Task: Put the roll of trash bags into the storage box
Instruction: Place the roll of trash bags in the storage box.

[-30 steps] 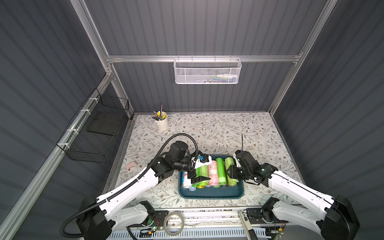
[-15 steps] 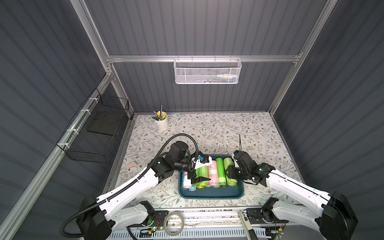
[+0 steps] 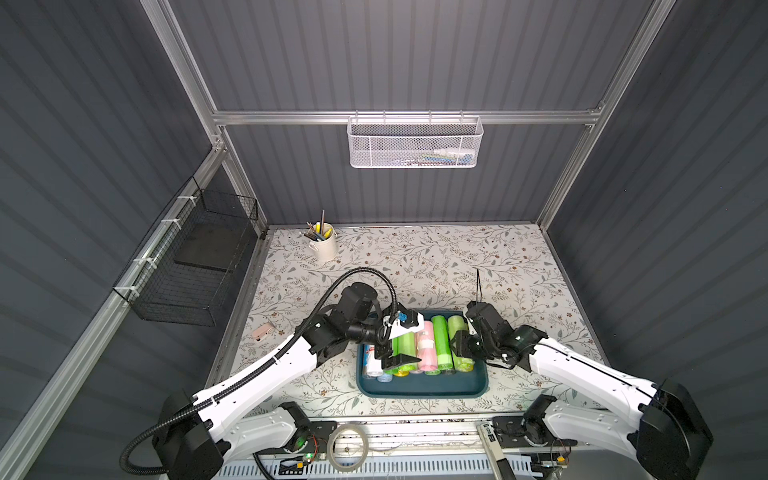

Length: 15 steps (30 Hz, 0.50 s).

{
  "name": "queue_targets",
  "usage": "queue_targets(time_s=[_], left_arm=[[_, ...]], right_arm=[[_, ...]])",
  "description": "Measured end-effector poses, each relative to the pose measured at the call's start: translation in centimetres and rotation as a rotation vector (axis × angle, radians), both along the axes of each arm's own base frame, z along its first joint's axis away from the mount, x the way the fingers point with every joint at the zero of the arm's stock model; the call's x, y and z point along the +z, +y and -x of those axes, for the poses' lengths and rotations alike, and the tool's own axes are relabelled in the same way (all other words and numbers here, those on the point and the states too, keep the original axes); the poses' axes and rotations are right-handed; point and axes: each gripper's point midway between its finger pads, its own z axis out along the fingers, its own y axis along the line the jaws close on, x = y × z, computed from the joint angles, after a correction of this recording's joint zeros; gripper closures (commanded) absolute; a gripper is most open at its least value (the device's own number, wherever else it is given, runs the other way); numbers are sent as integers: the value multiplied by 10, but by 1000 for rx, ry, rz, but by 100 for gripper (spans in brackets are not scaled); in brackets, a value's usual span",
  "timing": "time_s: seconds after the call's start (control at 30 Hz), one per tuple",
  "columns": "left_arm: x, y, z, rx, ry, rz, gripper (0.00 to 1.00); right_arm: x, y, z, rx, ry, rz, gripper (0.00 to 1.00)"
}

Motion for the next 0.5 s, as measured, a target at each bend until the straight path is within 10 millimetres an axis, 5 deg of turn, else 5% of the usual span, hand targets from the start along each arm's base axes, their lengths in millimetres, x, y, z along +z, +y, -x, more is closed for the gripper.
queue_targets(time_s=[0.5], left_arm=[[-1, 0, 2, -6, -1, -3, 0]], right_arm=[[-4, 3, -5, -2, -1, 6, 53]])
